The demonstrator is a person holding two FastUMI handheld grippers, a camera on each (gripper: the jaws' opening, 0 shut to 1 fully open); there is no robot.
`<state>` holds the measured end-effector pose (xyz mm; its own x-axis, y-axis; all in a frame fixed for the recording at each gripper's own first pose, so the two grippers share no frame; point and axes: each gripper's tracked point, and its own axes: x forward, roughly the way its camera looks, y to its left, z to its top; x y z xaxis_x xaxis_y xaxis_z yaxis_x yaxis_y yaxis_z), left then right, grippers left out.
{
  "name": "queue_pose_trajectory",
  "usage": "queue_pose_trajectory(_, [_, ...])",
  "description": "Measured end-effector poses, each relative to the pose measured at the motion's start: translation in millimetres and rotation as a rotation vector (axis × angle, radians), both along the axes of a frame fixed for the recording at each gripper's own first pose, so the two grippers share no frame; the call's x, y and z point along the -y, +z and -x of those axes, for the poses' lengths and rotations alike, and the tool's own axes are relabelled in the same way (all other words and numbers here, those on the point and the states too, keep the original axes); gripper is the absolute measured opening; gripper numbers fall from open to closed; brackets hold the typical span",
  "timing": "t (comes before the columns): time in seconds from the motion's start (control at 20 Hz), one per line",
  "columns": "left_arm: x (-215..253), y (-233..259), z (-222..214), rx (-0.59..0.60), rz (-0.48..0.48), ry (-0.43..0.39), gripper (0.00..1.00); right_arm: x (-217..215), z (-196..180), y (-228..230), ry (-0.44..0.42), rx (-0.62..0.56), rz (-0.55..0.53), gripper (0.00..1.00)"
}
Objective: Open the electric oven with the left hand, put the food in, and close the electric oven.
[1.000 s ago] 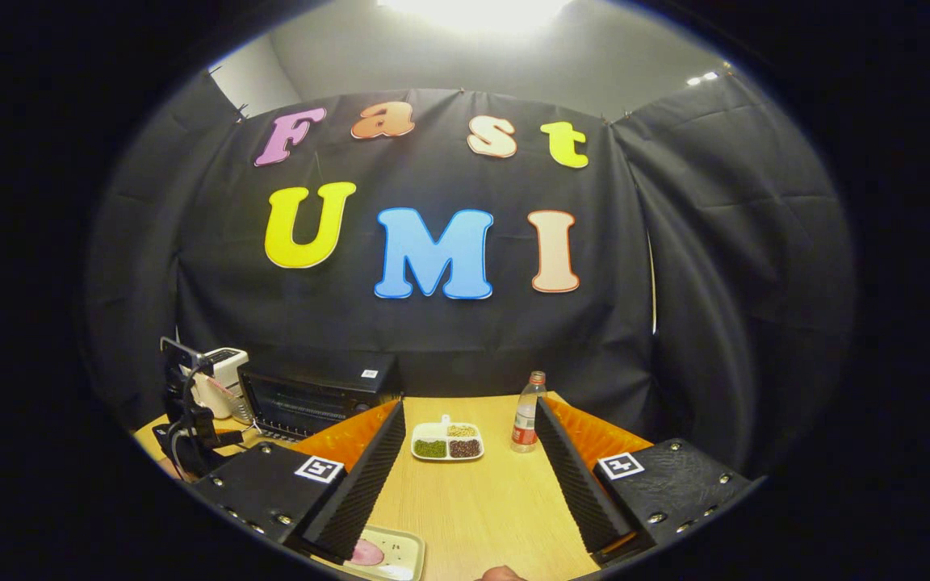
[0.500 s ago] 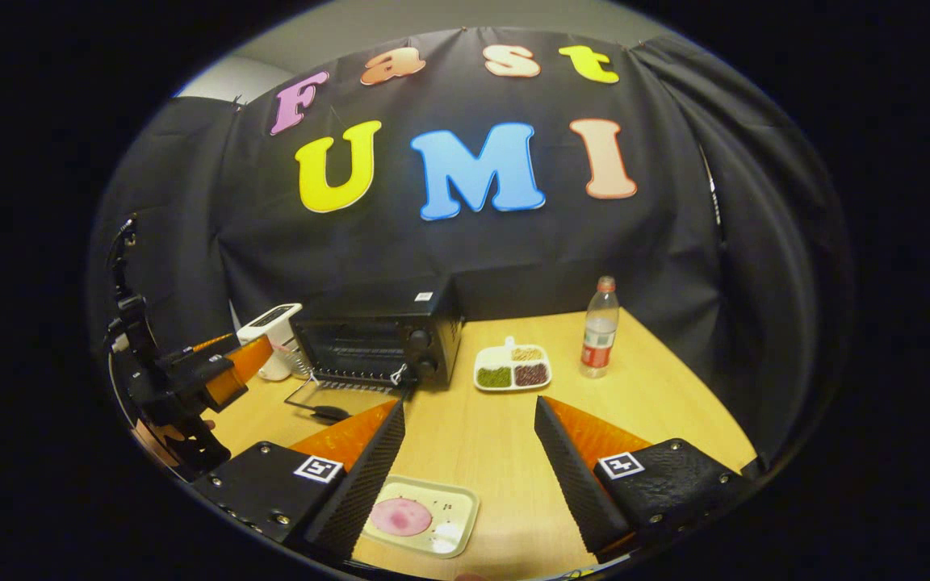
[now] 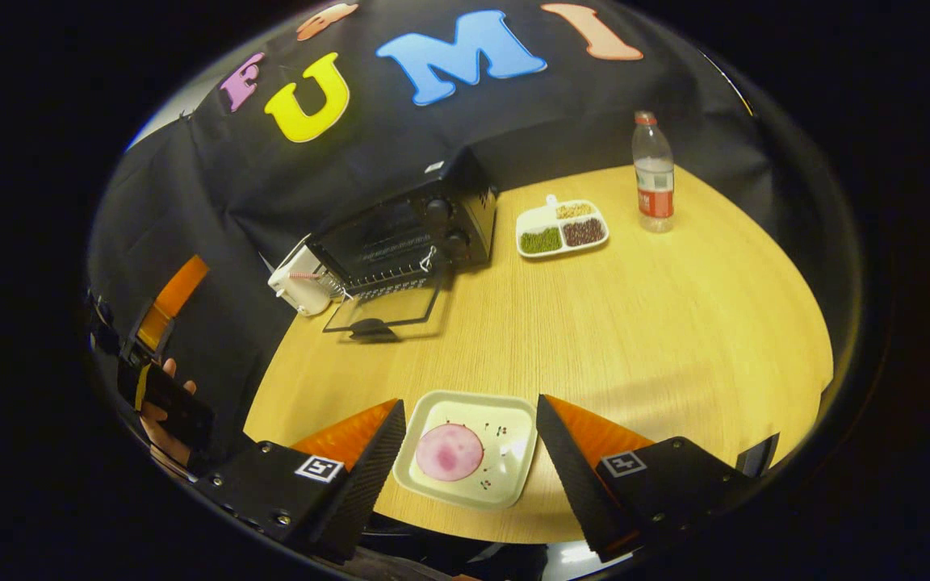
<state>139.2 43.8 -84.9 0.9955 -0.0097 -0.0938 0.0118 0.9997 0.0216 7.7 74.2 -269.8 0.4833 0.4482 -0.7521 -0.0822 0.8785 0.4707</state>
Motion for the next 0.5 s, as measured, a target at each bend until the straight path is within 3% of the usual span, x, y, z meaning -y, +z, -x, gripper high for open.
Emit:
queue_pose_trajectory(0.2, [-18,6,14,0.011,0.000,0.042,1.00,-3,16,-29,0.032,-0.163,-0.047,0.98])
queue_pose_trajectory(0.5, [-45,11,27,0.027,-0.001,0.101,1.00,-1,33,-65,0.067,-0.304,-0.036,0.98])
